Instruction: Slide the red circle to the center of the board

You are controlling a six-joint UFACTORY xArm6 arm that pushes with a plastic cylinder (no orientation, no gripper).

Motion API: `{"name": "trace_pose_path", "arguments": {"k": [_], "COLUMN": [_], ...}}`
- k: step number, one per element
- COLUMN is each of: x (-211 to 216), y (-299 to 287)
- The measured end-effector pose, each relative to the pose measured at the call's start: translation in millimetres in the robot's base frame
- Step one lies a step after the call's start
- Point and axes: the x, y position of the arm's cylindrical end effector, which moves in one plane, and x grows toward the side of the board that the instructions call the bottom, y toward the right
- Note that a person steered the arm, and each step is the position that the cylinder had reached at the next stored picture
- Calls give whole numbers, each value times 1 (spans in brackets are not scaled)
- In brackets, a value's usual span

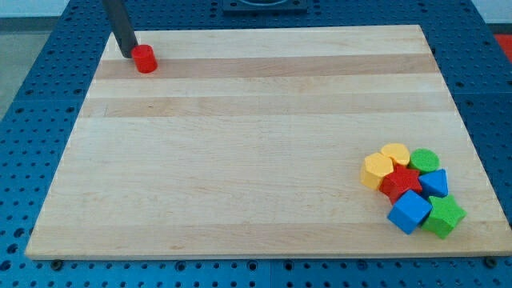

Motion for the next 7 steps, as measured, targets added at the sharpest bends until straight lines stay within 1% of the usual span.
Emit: {"name": "trace_pose_path", "arguments": {"k": [2, 3, 5, 6, 7], "x": [0, 26, 135, 170, 170], "y": [3, 13, 81, 102, 102]}}
